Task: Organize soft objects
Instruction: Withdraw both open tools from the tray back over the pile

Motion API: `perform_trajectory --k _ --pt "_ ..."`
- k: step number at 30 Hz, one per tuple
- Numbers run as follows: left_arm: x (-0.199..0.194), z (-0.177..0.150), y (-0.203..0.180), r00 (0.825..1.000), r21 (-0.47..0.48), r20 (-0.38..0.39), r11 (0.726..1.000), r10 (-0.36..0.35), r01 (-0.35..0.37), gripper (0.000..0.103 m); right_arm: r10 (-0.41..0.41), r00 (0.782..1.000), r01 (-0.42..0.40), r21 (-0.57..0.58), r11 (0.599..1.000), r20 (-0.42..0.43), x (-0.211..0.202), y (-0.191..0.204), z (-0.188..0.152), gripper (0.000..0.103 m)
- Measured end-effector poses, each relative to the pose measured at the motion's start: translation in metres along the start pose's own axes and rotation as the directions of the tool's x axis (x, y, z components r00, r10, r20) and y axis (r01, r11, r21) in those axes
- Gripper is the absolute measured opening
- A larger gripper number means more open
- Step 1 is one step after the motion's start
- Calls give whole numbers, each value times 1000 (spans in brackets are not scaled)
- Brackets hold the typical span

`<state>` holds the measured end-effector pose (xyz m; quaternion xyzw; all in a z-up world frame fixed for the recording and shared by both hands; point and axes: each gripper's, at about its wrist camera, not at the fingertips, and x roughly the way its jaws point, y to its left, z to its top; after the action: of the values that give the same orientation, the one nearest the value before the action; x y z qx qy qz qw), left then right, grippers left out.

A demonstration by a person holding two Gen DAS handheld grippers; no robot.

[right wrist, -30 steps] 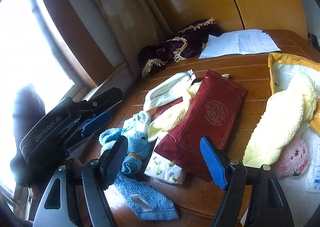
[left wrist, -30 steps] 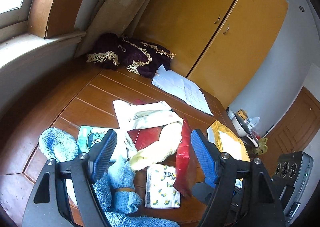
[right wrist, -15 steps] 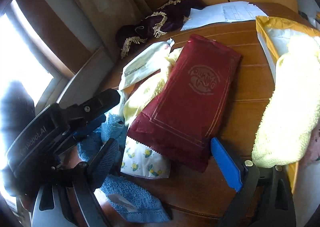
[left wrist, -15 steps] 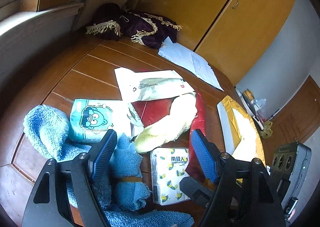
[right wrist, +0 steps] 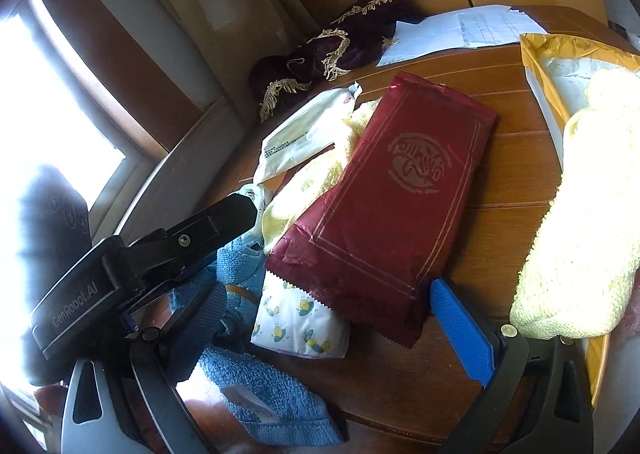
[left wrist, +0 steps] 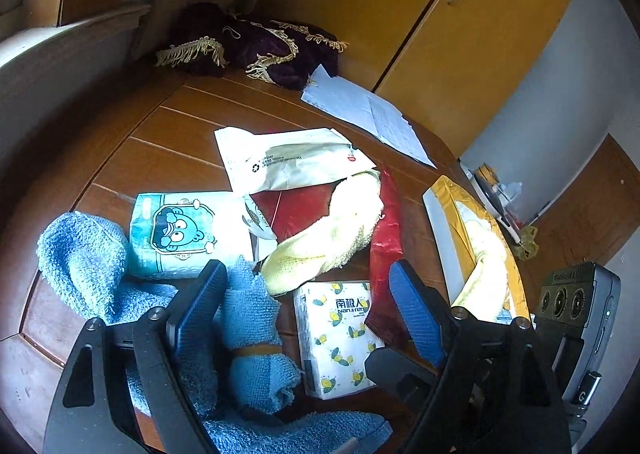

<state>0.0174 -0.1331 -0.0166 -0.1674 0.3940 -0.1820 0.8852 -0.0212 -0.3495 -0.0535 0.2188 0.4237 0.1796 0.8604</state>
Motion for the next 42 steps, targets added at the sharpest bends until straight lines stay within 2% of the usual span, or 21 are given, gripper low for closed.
perform_trajectory --k 3,4,12,18,32,35,39,42 --pt "-2 -2 2 1000 4 5 1000 -22 22 84 -2 1000 2 -4 1000 5 0 1 0 103" --pt "-2 -2 3 1000 6 -1 1000 -28 28 87 -1 1000 1 -4 1000 6 0 1 0 103" --pt "6 1 1 996 87 -60 994 -69 74 91 0 1000 0 -15 1000 14 -2 2 -2 103" --pt "5 0 2 995 105 -34 990 -95 98 91 -9 1000 10 -29 1000 12 -2 5 -3 103" --pt "9 0 -1 992 147 -79 983 -95 105 91 -24 1000 25 -50 998 16 -1 9 -5 103" --pt "6 0 -1 993 154 -52 982 -103 110 91 -23 1000 24 -53 998 21 -2 9 -6 102" --pt "-12 2 4 980 113 18 975 -197 194 91 -17 998 22 -78 997 62 -11 13 -11 99" --pt "-24 7 8 981 111 66 978 -184 176 91 -17 993 34 -140 990 120 -25 25 -14 99"
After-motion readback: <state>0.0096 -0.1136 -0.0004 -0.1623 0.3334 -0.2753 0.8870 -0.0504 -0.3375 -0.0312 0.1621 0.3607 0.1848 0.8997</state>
